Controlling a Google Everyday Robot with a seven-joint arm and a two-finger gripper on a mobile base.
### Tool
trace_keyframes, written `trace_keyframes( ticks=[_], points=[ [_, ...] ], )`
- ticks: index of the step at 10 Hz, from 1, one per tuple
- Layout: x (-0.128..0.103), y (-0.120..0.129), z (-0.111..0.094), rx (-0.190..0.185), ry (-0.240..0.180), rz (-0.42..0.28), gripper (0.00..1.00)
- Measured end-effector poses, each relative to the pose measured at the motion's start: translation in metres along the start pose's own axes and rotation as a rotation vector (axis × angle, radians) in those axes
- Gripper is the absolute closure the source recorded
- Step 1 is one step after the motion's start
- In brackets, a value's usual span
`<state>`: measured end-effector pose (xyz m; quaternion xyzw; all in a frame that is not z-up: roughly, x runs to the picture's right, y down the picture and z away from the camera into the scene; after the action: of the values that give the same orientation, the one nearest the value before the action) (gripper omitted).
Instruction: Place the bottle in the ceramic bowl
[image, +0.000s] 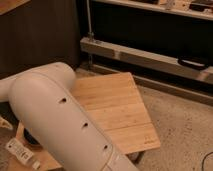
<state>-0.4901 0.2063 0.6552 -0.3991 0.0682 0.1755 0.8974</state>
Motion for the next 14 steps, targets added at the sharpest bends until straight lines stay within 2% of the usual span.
trace_keyframes(
  ticks=[2, 4, 6, 11, 14],
  points=[
    [0.009, 0.004, 0.003, 0.007, 0.022, 0.013, 0.35],
    [0.032, 0.005, 0.004, 0.007, 0.04, 0.047, 0.35],
    [0.044, 0.007, 0.006, 0.008, 0.043, 0.066, 0.35],
    [0.045, 0.014, 0.014, -0.002, -0.003, 0.061, 0.35],
    [0.044, 0.019, 0.027, 0.012, -0.002, 0.05, 0.35]
  ],
)
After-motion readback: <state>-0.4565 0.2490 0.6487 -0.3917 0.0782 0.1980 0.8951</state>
